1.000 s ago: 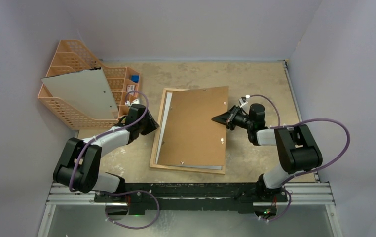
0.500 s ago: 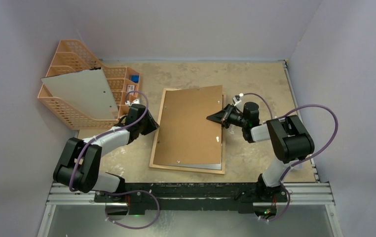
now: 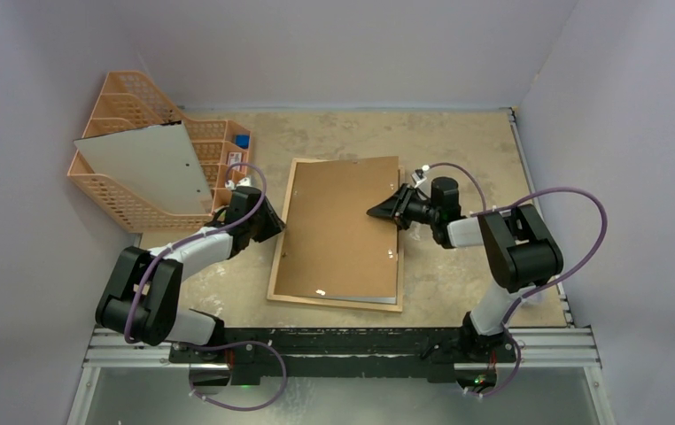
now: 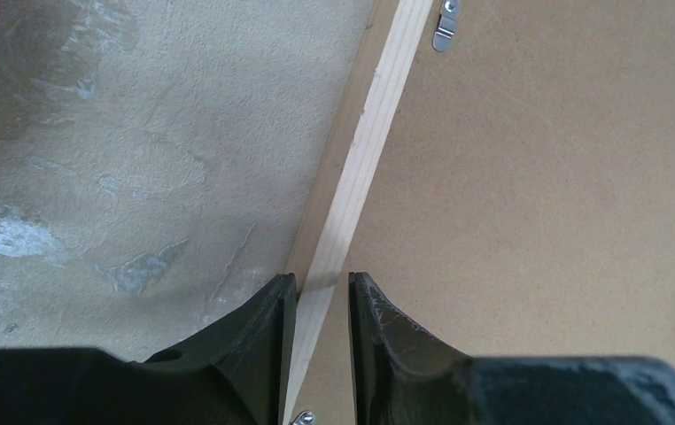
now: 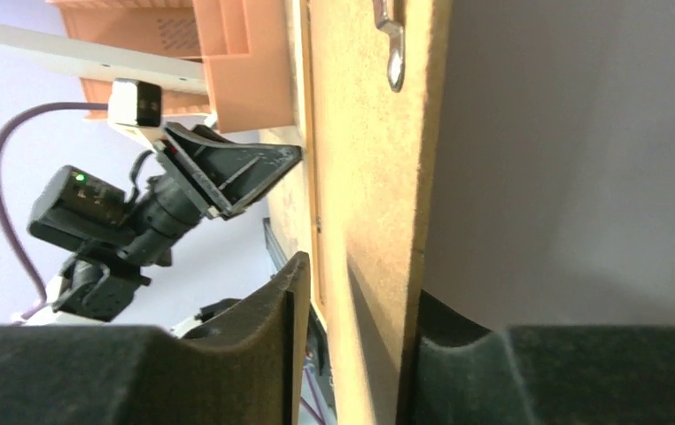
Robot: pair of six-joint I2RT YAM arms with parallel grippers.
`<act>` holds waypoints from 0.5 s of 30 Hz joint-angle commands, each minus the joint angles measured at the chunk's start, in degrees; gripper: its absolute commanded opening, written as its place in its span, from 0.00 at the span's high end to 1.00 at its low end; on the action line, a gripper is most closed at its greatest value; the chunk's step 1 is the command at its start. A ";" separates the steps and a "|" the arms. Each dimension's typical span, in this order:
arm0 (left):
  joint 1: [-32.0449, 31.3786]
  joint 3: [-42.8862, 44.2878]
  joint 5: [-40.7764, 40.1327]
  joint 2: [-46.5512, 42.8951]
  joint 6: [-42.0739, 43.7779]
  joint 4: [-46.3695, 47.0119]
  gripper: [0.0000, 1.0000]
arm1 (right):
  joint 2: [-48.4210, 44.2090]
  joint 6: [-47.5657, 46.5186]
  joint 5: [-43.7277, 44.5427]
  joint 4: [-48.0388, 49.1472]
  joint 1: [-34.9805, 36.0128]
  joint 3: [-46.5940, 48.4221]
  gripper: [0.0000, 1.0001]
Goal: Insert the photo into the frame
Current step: Place the photo frame item in the photo frame.
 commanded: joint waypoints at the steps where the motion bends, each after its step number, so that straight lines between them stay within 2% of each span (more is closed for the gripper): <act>1: 0.02 0.20 0.61 0.17 0.89 2.10 0.70 | -1.53 -6.09 1.41 -7.74 0.86 3.55 0.62; 4: 0.02 0.26 0.48 0.08 0.96 2.06 0.70 | -2.08 -8.62 2.85 -12.51 1.01 4.82 0.51; 8: 0.00 0.54 0.31 0.04 1.04 2.01 0.69 | -4.77 -11.82 4.05 -16.64 1.08 4.60 0.27; 15: 0.02 0.95 0.64 -0.06 0.33 3.41 0.68 | -8.76 -20.44 10.32 -33.30 1.03 8.50 0.21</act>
